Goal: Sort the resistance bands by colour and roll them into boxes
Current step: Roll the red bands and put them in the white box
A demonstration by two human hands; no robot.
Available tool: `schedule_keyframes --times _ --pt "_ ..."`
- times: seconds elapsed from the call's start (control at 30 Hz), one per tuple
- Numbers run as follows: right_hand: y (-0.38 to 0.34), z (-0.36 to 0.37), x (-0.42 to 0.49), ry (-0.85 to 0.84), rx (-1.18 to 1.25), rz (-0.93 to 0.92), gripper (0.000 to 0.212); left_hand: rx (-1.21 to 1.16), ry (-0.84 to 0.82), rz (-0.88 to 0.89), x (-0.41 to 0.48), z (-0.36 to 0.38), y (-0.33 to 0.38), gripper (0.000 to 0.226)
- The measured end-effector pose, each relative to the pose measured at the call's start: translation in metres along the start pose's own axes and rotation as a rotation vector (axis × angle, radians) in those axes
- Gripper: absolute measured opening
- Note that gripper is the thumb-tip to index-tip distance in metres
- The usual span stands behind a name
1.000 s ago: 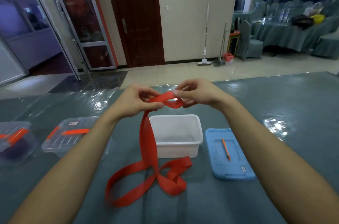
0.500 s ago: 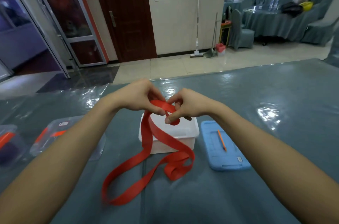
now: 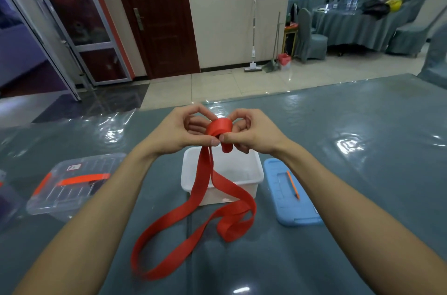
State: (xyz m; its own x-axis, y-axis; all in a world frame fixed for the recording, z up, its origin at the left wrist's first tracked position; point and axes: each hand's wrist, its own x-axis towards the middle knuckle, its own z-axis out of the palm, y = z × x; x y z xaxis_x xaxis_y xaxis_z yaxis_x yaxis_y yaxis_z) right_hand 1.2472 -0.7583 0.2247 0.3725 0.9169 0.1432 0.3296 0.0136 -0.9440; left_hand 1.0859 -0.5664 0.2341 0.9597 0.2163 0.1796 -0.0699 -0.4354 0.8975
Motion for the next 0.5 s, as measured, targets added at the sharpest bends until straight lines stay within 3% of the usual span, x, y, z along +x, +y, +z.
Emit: schedule_keyframes --times 0.1,0.3,0.4,0.5 --pt "0.01 0.002 0.0 -0.009 -0.091 0.064 0.034 0.063 0.021 0.016 -0.002 0.001 -0.008 0.055" --pt "0.014 -0.004 -0.003 -0.152 -0.707 0.037 0.04 0.228 -0.049 -0.033 -0.003 0.007 -0.011 0.04" --pt "0.014 -0.009 0.0 -0.198 -0.701 0.009 0.05 0.309 -0.068 -0.04 0.002 0.007 0.0 0.039" --pt "0.02 -0.01 -0.001 -0.276 -0.491 0.007 0.046 0.37 -0.088 -0.06 0.006 0.008 0.012 0.039"
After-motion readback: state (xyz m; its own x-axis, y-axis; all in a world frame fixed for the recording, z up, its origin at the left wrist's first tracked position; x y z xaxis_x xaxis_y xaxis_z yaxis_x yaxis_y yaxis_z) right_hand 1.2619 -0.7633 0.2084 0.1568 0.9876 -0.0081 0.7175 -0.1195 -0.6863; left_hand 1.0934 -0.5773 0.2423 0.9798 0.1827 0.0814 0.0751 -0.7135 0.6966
